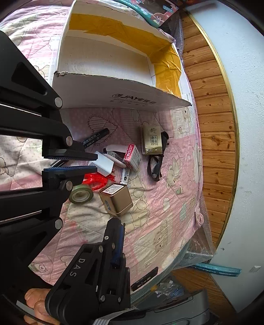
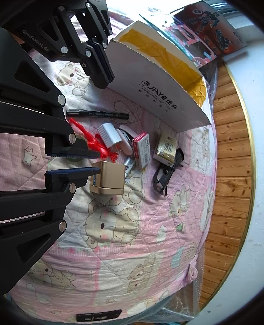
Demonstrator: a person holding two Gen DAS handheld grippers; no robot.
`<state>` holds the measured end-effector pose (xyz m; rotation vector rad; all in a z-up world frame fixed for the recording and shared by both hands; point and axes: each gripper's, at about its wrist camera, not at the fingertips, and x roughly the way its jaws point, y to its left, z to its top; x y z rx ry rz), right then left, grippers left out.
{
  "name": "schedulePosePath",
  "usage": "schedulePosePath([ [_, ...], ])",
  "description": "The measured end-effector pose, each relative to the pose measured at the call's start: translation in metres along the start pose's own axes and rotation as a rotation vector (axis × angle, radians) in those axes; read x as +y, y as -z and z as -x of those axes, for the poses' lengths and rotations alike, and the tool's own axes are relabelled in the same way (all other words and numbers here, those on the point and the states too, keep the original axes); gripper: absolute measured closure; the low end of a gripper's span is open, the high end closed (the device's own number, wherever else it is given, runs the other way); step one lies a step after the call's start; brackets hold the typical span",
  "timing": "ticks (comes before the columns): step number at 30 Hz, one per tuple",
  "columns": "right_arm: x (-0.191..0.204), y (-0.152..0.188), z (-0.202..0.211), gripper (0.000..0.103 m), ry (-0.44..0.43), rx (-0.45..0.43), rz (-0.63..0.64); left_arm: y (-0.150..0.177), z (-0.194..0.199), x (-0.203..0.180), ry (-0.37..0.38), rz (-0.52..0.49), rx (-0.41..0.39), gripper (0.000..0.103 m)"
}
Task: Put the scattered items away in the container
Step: 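Move the right tool to the gold tin while the left tool approaches the white charger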
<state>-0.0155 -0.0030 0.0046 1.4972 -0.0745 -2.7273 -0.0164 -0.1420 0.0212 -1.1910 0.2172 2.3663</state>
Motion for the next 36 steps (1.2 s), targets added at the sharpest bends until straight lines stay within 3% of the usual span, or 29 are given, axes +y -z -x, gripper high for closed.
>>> schedulePosePath([
  [1, 0.001, -0.001, 0.001, 0.086, 0.003, -0.003, -0.002, 0.000, 0.000, 0.000, -0.003, -0.001, -0.002, 0.095],
  [3, 0.002, -0.002, 0.003, 0.064, -0.005, -0.012, -0.007, 0.000, -0.002, 0.000, -0.013, 0.000, 0.007, 0.081],
  [4, 0.003, -0.004, 0.004, 0.062, -0.008, -0.017, -0.008, 0.001, -0.001, 0.001, -0.021, 0.004, 0.002, 0.066],
  [5, 0.004, -0.005, 0.004, 0.062, -0.008, -0.018, -0.004, 0.001, -0.001, 0.001, -0.027, 0.004, -0.005, 0.058],
  [14, 0.000, -0.006, -0.007, 0.060, -0.016, 0.016, -0.029, -0.001, -0.006, 0.004, -0.035, -0.010, -0.008, 0.046],
  [22, -0.008, -0.005, -0.023, 0.057, -0.018, 0.054, -0.043, 0.005, -0.028, 0.018, -0.024, 0.009, 0.055, 0.045],
  [31, -0.018, -0.010, -0.038, 0.057, -0.060, 0.083, -0.057, 0.003, -0.027, 0.030, 0.007, 0.037, 0.048, 0.045],
  [36, -0.015, -0.012, -0.040, 0.057, -0.112, 0.056, -0.004, 0.003, -0.028, 0.030, -0.064, 0.042, 0.024, 0.045],
])
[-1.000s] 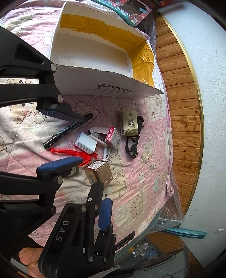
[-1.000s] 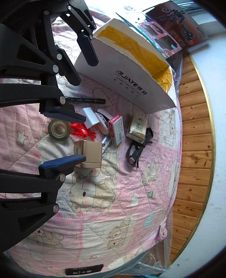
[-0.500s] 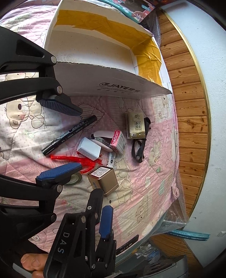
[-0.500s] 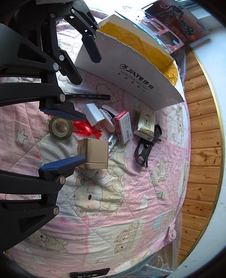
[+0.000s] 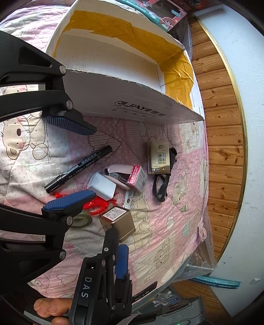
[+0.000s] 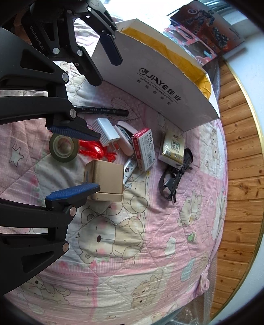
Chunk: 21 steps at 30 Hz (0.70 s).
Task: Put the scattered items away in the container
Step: 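Move the right tool to the gold tin while the left tool approaches the white charger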
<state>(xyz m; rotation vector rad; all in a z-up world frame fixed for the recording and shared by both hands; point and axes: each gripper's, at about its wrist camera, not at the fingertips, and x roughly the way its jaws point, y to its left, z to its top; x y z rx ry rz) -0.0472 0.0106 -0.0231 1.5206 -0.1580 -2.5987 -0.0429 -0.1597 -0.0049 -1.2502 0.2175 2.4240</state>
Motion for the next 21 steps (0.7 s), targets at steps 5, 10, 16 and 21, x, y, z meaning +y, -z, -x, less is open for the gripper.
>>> schedulePosePath([
  [5, 0.011, -0.001, 0.003, 0.057, -0.056, -0.037, 0.085, -0.005, 0.019, -0.008, -0.094, -0.034, -0.093, 0.045],
  [10, 0.020, 0.001, 0.008, 0.057, -0.075, -0.064, 0.155, -0.009, 0.027, -0.008, -0.111, -0.022, -0.111, 0.045],
  [16, 0.014, 0.004, 0.006, 0.056, -0.060, -0.056, 0.150, -0.006, 0.021, -0.005, -0.124, 0.011, -0.070, 0.045],
  [21, -0.013, 0.005, -0.022, 0.051, 0.035, 0.034, 0.072, 0.002, 0.013, -0.012, -0.106, 0.009, -0.039, 0.044],
])
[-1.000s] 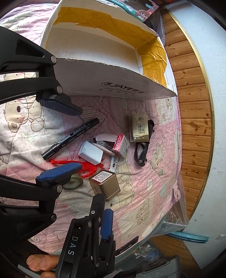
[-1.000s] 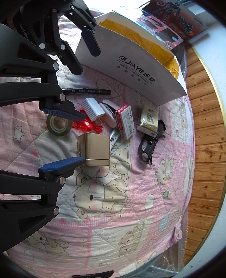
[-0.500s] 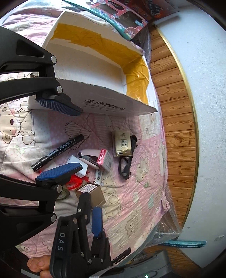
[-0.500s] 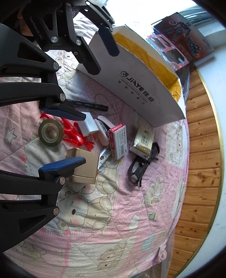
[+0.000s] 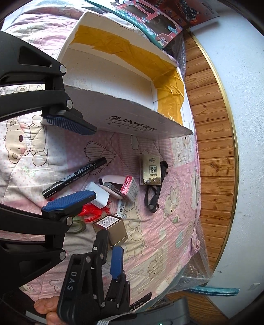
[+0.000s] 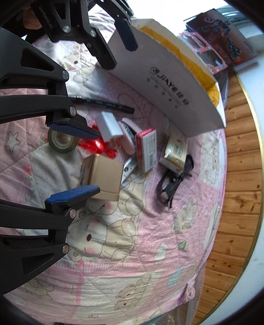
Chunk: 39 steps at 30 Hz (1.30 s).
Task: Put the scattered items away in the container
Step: 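Move the right tool to the gold tin while the left tool approaches the white charger, then close the right tool on the gold tin while the left tool grips the white charger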
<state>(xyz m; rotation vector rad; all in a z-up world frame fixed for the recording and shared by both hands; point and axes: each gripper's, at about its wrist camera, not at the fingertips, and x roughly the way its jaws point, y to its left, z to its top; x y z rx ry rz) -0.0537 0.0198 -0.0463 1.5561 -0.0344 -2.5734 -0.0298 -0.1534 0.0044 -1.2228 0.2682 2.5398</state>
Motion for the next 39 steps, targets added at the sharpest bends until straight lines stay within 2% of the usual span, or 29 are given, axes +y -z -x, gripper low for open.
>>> schedulePosePath([
  [2, -0.008, 0.001, -0.005, 0.047, 0.050, 0.001, -0.019, 0.004, -0.007, -0.004, 0.022, -0.004, 0.026, 0.044],
  [5, -0.019, 0.000, -0.010, 0.047, 0.084, 0.022, -0.048, 0.011, -0.020, -0.007, 0.066, 0.008, 0.077, 0.044],
  [8, -0.031, -0.003, -0.015, 0.039, 0.053, 0.029, -0.099, 0.017, -0.034, 0.000, 0.091, 0.052, 0.130, 0.044],
  [10, -0.033, -0.009, -0.017, 0.038, 0.043, 0.021, -0.113, 0.018, -0.042, 0.005, 0.105, 0.079, 0.150, 0.044],
  [14, -0.032, -0.018, -0.024, 0.038, 0.054, 0.011, -0.114, 0.017, -0.051, 0.002, 0.134, 0.067, 0.144, 0.044],
  [17, -0.034, -0.021, -0.025, 0.038, 0.046, 0.009, -0.128, 0.012, -0.061, -0.011, 0.135, 0.017, 0.120, 0.038],
  [19, -0.040, -0.022, -0.025, 0.038, 0.024, 0.013, -0.158, 0.006, -0.072, -0.018, 0.123, -0.006, 0.127, 0.038],
  [23, -0.051, -0.023, -0.027, 0.037, -0.013, 0.021, -0.205, -0.002, -0.098, -0.022, 0.145, 0.013, 0.162, 0.038],
  [27, -0.062, -0.023, -0.036, 0.036, -0.086, 0.063, -0.263, -0.007, -0.105, -0.028, 0.166, -0.023, 0.136, 0.038],
  [29, -0.070, -0.021, -0.038, 0.037, -0.129, 0.079, -0.304, -0.009, -0.108, -0.025, 0.221, 0.017, 0.147, 0.056],
  [31, -0.076, -0.020, -0.035, 0.038, -0.149, 0.069, -0.322, -0.009, -0.105, -0.025, 0.234, 0.014, 0.141, 0.062],
  [33, -0.078, -0.020, -0.030, 0.038, -0.152, 0.050, -0.319, -0.008, -0.104, -0.026, 0.223, -0.003, 0.138, 0.063],
  [35, -0.080, -0.021, -0.030, 0.038, -0.152, 0.042, -0.320, -0.007, -0.105, -0.024, 0.225, 0.007, 0.140, 0.060],
  [36, -0.079, -0.022, -0.032, 0.038, -0.150, 0.043, -0.320, -0.005, -0.106, -0.023, 0.219, 0.014, 0.144, 0.056],
  [37, -0.078, -0.023, -0.035, 0.038, -0.155, 0.046, -0.320, -0.004, -0.107, -0.022, 0.207, 0.026, 0.135, 0.045],
  [38, -0.077, -0.024, -0.038, 0.038, -0.164, 0.052, -0.319, -0.003, -0.107, -0.020, 0.198, 0.030, 0.131, 0.040],
  [39, -0.076, -0.024, -0.040, 0.038, -0.169, 0.063, -0.315, -0.003, -0.108, -0.019, 0.196, 0.030, 0.127, 0.041],
])
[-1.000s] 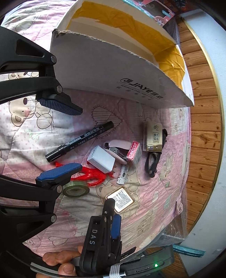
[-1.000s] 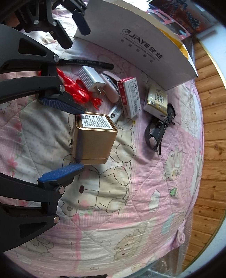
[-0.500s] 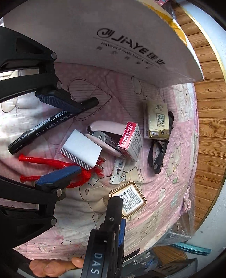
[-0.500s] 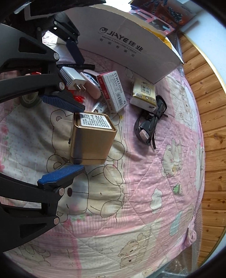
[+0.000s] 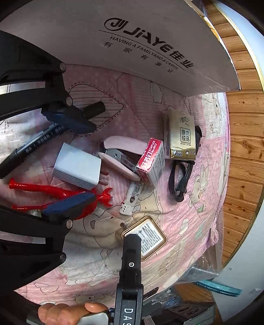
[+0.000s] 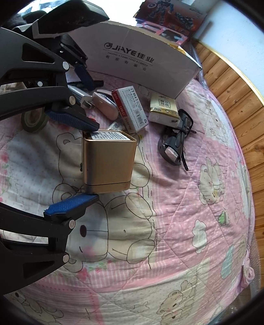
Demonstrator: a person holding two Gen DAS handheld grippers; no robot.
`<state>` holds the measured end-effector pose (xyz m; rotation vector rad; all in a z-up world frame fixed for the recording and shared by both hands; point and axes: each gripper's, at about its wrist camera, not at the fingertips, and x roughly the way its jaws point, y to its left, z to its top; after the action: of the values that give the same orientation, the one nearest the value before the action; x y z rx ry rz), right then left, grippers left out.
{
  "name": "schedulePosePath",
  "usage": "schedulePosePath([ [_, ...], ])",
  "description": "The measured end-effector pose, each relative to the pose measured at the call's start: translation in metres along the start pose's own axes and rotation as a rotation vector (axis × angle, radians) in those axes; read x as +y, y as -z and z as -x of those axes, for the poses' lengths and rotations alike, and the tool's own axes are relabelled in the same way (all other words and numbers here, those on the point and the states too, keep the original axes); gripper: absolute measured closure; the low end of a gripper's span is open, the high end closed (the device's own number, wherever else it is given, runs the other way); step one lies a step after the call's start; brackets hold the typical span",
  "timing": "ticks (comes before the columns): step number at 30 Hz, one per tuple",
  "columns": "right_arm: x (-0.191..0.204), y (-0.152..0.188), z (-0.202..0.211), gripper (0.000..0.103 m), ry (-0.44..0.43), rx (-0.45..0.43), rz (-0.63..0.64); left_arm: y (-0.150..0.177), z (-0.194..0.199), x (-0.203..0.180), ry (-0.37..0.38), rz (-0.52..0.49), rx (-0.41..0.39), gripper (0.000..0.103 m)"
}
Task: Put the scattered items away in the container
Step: 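Close the right tool on the gold tin while the left tool grips the white charger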
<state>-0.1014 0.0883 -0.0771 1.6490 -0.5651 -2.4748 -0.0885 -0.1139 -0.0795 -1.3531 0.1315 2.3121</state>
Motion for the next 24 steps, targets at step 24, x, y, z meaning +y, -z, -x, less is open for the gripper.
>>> schedulePosePath([
  [24, 0.001, 0.013, 0.014, 0.048, 0.044, -0.001, 0.066, 0.003, 0.012, -0.016, 0.008, -0.017, -0.060, 0.063],
])
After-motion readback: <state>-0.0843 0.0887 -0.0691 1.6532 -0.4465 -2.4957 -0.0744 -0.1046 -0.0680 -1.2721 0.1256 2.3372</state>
